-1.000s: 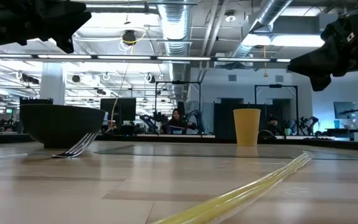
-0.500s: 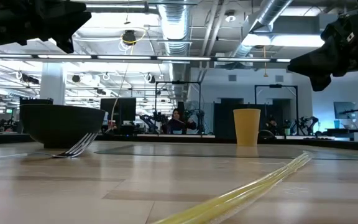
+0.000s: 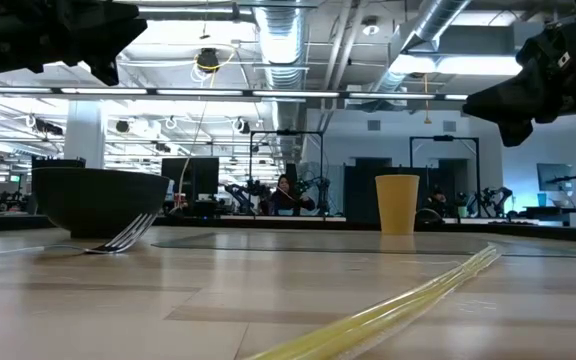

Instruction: Pick & Place Utensil

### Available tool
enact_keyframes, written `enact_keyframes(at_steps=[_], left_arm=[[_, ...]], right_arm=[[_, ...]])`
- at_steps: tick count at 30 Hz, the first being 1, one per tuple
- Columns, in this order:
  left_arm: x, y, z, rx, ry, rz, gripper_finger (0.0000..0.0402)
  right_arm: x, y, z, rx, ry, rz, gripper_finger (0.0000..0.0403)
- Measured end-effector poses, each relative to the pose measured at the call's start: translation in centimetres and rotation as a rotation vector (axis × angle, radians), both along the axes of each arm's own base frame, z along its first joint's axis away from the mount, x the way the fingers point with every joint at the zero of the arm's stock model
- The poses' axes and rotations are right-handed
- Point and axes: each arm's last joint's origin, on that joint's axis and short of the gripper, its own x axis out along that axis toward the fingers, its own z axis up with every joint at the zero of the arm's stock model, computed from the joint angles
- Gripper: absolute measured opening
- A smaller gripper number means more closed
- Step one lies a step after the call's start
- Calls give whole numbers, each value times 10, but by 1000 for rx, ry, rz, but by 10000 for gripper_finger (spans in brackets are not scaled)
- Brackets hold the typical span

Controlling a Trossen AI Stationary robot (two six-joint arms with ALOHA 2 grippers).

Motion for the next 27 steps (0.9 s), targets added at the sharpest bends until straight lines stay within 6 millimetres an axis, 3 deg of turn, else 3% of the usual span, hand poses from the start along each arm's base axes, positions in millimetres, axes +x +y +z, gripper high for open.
enact_keyframes(at_steps=[18, 27], left_arm=[[0, 0, 0, 1, -4, 1, 106], [-9, 1, 21, -29, -238, 10, 106]], right_arm=[[0, 0, 0, 0, 0, 0, 77], [0, 0, 0, 0, 0, 0, 77]])
